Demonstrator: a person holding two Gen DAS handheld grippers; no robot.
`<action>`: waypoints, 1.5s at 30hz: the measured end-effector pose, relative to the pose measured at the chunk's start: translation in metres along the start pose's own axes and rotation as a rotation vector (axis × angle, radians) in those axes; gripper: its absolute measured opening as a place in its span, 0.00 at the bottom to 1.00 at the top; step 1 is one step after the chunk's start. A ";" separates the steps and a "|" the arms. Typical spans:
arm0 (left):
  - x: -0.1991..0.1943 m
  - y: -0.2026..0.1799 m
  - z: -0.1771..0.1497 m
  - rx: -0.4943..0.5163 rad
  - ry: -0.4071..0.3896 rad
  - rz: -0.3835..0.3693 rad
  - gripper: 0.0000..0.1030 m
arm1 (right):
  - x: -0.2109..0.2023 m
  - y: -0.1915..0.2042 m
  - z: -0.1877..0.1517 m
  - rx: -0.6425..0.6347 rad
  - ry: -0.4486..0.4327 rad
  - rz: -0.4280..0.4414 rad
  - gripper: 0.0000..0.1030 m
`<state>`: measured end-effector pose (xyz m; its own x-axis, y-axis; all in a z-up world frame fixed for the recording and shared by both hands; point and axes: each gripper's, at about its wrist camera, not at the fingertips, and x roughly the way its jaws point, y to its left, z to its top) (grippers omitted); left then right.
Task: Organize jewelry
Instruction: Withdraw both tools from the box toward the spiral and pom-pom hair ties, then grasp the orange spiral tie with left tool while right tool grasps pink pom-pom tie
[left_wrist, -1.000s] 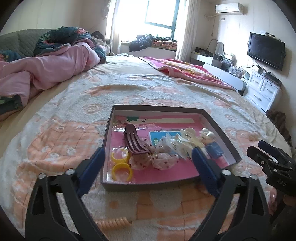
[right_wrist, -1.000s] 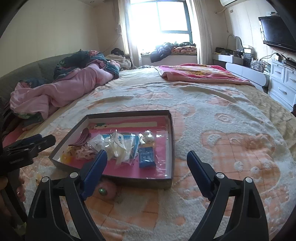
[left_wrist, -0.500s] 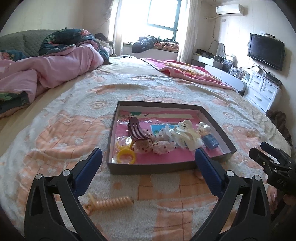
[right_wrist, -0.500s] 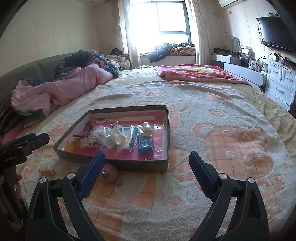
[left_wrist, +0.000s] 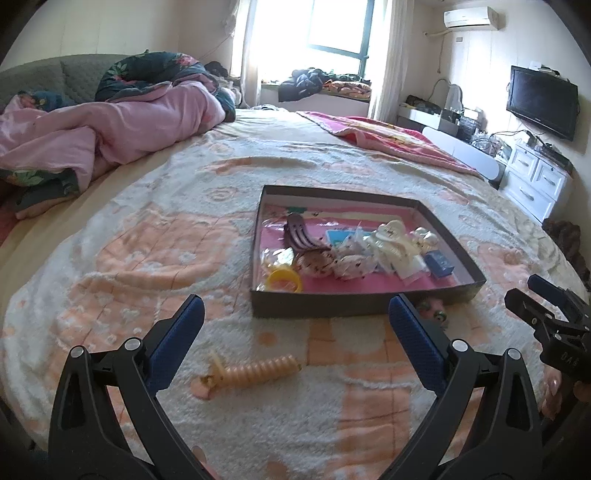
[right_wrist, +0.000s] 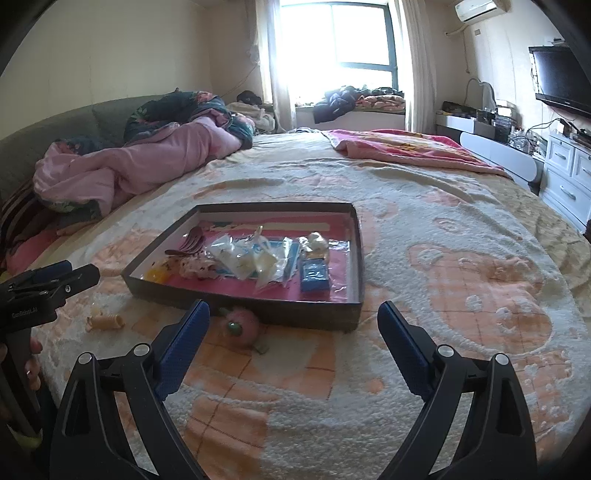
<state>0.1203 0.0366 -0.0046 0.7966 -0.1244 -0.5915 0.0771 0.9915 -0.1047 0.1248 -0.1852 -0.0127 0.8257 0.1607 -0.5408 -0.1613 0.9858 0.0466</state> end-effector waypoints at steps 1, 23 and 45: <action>-0.001 0.001 -0.002 0.000 0.003 0.004 0.89 | 0.001 0.002 0.000 -0.004 0.002 0.005 0.87; 0.031 0.026 -0.027 -0.007 0.115 0.047 0.89 | 0.044 0.035 -0.026 -0.092 0.086 0.033 0.87; 0.053 0.033 -0.044 -0.042 0.247 0.037 0.69 | 0.100 0.045 -0.020 -0.039 0.226 0.102 0.48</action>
<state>0.1387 0.0608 -0.0745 0.6272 -0.0990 -0.7725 0.0218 0.9937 -0.1097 0.1890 -0.1257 -0.0816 0.6630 0.2398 -0.7092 -0.2621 0.9617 0.0802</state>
